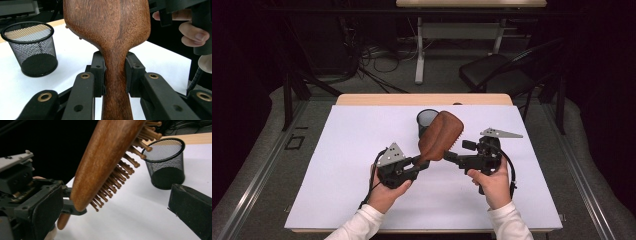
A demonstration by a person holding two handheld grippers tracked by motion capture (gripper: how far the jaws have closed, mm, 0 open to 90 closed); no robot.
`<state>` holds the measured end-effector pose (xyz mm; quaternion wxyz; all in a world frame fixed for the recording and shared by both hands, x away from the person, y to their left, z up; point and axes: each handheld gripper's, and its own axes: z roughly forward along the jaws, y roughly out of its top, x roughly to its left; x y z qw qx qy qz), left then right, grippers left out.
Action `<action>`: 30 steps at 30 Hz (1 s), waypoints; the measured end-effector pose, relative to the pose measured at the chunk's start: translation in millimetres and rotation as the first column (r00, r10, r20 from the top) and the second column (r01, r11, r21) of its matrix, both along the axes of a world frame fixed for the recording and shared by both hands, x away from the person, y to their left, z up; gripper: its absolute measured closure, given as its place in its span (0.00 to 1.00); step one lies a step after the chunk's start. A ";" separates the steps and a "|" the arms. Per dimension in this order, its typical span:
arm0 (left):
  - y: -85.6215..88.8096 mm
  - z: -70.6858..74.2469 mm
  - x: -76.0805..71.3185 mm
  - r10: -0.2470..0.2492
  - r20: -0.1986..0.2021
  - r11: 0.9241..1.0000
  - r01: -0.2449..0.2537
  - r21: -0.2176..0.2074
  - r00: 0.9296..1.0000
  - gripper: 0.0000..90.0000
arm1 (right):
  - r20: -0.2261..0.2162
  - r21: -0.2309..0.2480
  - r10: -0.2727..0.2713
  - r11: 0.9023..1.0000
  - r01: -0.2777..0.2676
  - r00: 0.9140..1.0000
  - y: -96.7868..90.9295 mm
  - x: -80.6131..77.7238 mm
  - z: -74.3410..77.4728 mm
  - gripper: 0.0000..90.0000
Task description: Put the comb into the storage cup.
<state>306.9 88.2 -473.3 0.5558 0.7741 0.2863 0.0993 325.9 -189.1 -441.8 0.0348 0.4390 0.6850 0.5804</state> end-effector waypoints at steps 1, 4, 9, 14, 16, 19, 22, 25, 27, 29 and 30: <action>0.0 -0.7 -0.1 0.003 -0.001 1.000 -0.003 0.002 1.000 0.80 | -0.004 0.009 0.004 1.000 -0.004 1.000 0.1 0.1 -0.3 0.00; 0.1 -2.5 -1.1 0.007 -0.004 1.000 -0.007 -0.004 1.000 0.80 | -0.016 0.013 0.003 1.000 -0.003 1.000 0.5 0.6 -1.9 0.00; -0.2 -3.8 -2.5 0.009 -0.002 1.000 -0.009 -0.004 1.000 0.80 | -0.035 0.013 0.008 1.000 -0.007 0.999 2.9 1.4 -5.3 0.01; -1.0 -6.2 -3.1 0.009 -0.003 1.000 -0.009 -0.005 1.000 0.80 | -0.038 0.027 0.011 1.000 -0.010 0.999 4.7 1.3 -7.1 0.04; -1.2 -6.6 -3.1 0.008 -0.003 1.000 -0.008 -0.005 1.000 0.80 | -0.041 0.027 0.012 1.000 -0.011 0.999 4.9 1.3 -7.1 0.04; -2.0 -7.1 -4.0 0.016 -0.005 1.000 -0.016 0.000 1.000 0.80 | -0.055 0.040 0.018 0.999 -0.016 0.998 5.1 1.6 -7.9 0.05; -3.0 -7.9 -4.3 0.008 -0.008 1.000 -0.008 -0.007 1.000 0.80 | -0.059 0.051 0.022 0.999 -0.019 0.998 5.8 2.1 -9.2 0.06; -3.4 -8.3 -4.9 0.004 -0.005 1.000 -0.004 -0.003 1.000 0.80 | -0.061 0.060 0.024 0.998 -0.020 0.998 6.2 2.1 -10.2 0.07; -4.2 -8.4 -5.7 0.004 -0.006 1.000 -0.004 -0.003 1.000 0.80 | -0.062 0.068 0.022 0.998 -0.018 0.998 6.4 2.0 -10.4 0.10; -4.7 -8.4 -6.4 0.002 -0.008 1.000 -0.002 -0.002 1.000 0.80 | -0.067 0.073 0.014 0.997 -0.009 0.998 5.9 1.9 -10.8 0.14; -5.1 -8.5 -6.7 0.000 -0.008 1.000 0.000 -0.002 1.000 0.80 | -0.067 0.073 0.014 0.997 -0.009 0.998 5.9 1.9 -10.8 0.14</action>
